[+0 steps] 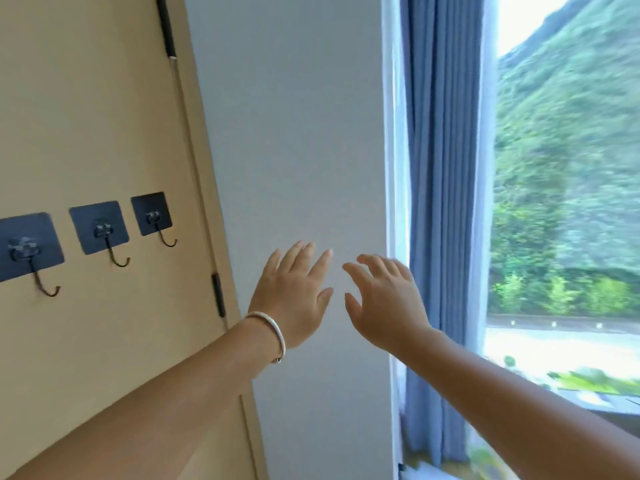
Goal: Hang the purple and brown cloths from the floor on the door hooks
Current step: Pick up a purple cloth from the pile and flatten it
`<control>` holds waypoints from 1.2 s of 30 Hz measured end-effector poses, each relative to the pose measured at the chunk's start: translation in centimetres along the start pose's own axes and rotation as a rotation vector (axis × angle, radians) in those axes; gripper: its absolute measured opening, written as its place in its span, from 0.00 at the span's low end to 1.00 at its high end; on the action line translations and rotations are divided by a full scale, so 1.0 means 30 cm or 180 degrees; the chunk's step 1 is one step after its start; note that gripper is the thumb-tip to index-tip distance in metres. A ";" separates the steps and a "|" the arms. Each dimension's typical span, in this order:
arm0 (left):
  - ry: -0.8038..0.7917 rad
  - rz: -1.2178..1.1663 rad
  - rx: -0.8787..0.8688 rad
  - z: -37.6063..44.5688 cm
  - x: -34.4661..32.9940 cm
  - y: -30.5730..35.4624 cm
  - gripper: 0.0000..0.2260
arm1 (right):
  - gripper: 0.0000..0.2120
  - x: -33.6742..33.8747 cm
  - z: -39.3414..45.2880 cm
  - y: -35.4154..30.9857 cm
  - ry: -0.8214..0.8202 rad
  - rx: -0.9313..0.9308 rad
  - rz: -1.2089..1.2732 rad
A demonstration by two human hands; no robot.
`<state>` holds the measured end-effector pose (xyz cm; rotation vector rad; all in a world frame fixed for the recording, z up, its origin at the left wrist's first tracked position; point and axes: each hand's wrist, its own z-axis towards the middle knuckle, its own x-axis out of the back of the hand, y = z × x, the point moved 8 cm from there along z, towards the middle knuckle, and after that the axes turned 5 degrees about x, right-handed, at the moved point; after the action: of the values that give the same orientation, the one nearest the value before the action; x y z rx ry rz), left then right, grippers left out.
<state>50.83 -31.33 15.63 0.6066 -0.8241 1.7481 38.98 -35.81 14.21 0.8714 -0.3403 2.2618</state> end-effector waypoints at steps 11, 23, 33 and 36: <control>-0.0223 -0.1318 -0.1182 0.103 0.023 0.971 0.28 | 0.22 0.559 -0.598 0.645 -0.0219 -0.1597 -0.1429; 0.0155 -0.2438 -0.2807 -0.190 0.589 2.149 0.28 | 0.19 1.375 -1.426 1.016 -0.0284 -0.3065 -0.2667; 0.0463 -0.3005 -0.3597 -0.534 1.019 2.809 0.28 | 0.19 1.950 -1.995 1.075 -0.0324 -0.3840 -0.3293; 0.0521 -0.3121 -0.3793 -0.619 1.114 2.940 0.28 | 0.19 2.059 -2.104 1.093 -0.0351 -0.3974 -0.3452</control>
<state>-43.51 -14.64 7.70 -0.0102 -1.0239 0.2544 -48.02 -0.08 8.86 0.3039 -0.9045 0.7098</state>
